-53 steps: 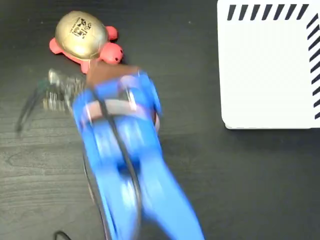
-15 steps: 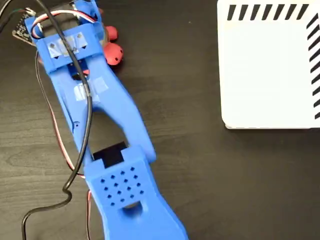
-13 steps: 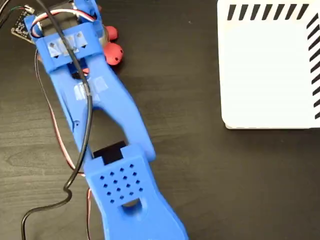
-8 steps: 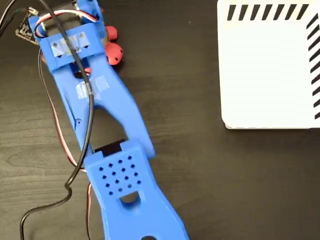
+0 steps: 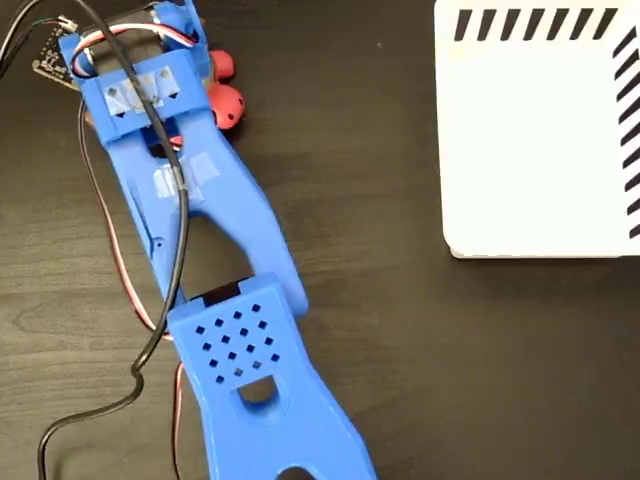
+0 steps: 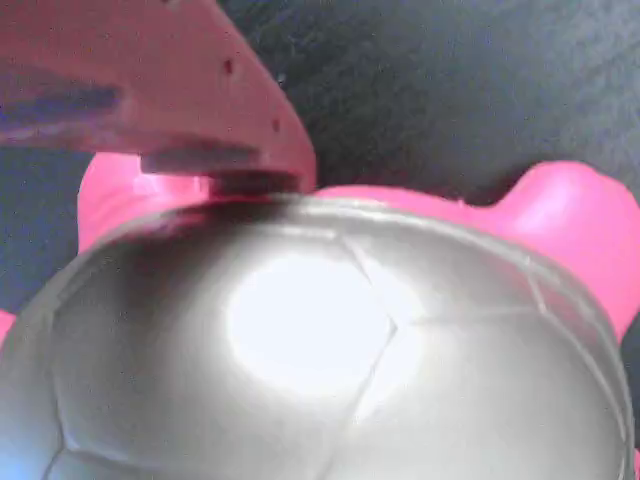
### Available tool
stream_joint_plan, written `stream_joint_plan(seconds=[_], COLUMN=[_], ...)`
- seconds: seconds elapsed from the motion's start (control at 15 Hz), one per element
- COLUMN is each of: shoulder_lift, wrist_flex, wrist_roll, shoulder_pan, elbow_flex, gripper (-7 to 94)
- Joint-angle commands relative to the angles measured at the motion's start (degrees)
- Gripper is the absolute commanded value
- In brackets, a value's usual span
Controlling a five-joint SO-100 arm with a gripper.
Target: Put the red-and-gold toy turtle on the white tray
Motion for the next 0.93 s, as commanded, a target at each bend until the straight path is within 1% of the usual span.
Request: stream_joint_plan(seconds=[0.0,0.13,0.27,0.33,0.6,0.87], shoulder_lift=[1.93,2.20,2.81,3.25,8.61,26.10], wrist_flex=[0.26,0.35,0.35,0.18,-1.32,-0.97], wrist_roll=[0.35,0.53,1.05,1.05,0.00,-1.93], shoulder_pan=[-1.05,-0.97,-0.53,-0.26,0.26,0.53], elbow_flex=[-3.25,-3.25,-2.72,-2.46,2.37,9.23], gripper=[42,29,6,0,0,0])
